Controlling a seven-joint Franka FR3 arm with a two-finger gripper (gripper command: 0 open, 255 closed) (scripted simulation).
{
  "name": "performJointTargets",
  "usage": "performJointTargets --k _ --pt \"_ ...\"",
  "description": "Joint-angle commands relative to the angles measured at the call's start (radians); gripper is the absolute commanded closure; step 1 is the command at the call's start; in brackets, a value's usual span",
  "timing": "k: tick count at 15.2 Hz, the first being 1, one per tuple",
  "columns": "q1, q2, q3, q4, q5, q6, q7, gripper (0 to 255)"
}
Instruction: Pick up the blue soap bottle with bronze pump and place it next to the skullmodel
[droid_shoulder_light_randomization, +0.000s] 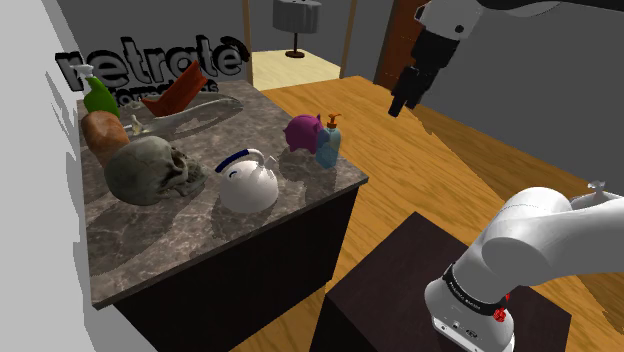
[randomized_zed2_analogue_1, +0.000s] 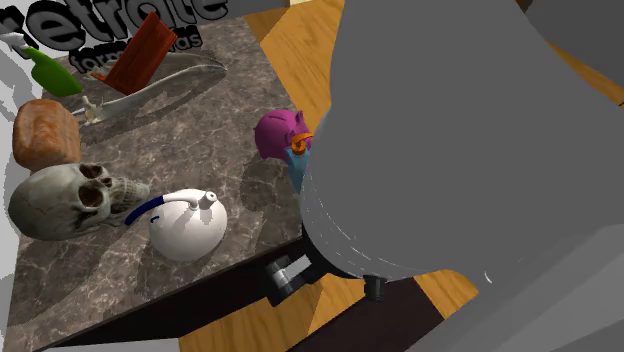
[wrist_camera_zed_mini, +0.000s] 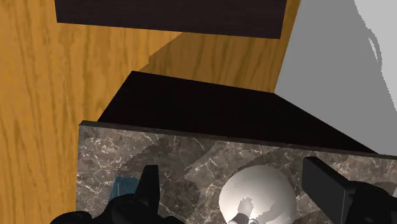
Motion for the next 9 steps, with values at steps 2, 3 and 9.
performJointTargets --k 2,3,9 --pt "-0.005 0.023 0.002 -0.009 -0.003 0.035 0.004 0" --pt "-0.009 0.048 0.004 -0.017 -0.006 0.069 0.009 0" --pt "-0.037 0.218 0.012 -0.035 -0.028 0.271 0.040 0"
